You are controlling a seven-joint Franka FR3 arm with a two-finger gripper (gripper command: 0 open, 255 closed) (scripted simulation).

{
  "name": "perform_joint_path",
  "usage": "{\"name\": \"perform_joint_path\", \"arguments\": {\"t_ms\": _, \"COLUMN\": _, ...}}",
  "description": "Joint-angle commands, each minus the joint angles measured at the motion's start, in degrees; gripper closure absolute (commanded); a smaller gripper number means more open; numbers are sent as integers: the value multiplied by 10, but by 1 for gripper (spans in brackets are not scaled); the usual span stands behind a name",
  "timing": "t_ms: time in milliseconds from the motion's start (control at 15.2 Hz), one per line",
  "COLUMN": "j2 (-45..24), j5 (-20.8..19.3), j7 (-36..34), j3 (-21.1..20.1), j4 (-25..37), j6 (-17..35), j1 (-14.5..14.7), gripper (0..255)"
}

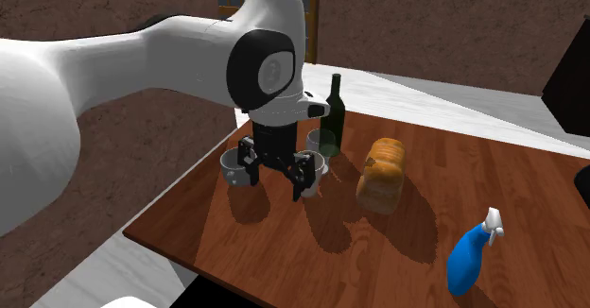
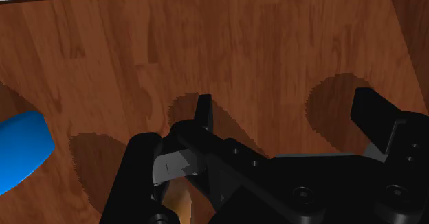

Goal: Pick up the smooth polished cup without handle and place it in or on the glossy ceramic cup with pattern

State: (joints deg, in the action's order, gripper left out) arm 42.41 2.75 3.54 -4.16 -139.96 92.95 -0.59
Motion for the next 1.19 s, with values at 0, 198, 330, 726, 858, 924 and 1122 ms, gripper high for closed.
{"name": "perform_joint_path", "arguments": {"t_ms": 0, "j2": 0, "j5": 0, "j7": 0, "j3": 0, "j4": 0, "j6": 0, "j1": 0, "gripper": 0}}
{"name": "perform_joint_path", "arguments": {"t_ms": 198, "j2": -61, "j5": 8, "j7": -1, "j3": 2, "j4": 12, "j6": 54, "j1": -3, "gripper": 0}}
{"name": "perform_joint_path", "arguments": {"t_ms": 330, "j2": -103, "j5": 13, "j7": -1, "j3": 4, "j4": 24, "j6": 87, "j1": -5, "gripper": 0}}
{"name": "perform_joint_path", "arguments": {"t_ms": 726, "j2": -234, "j5": 31, "j7": 2, "j3": 9, "j4": 78, "j6": 171, "j1": -7, "gripper": 0}}
{"name": "perform_joint_path", "arguments": {"t_ms": 858, "j2": -278, "j5": 38, "j7": 3, "j3": 11, "j4": 102, "j6": 194, "j1": -8, "gripper": 0}}
{"name": "perform_joint_path", "arguments": {"t_ms": 924, "j2": -300, "j5": 41, "j7": 4, "j3": 12, "j4": 115, "j6": 204, "j1": -8, "gripper": 0}}
{"name": "perform_joint_path", "arguments": {"t_ms": 1122, "j2": -366, "j5": 52, "j7": 8, "j3": 14, "j4": 159, "j6": 230, "j1": -9, "gripper": 0}}
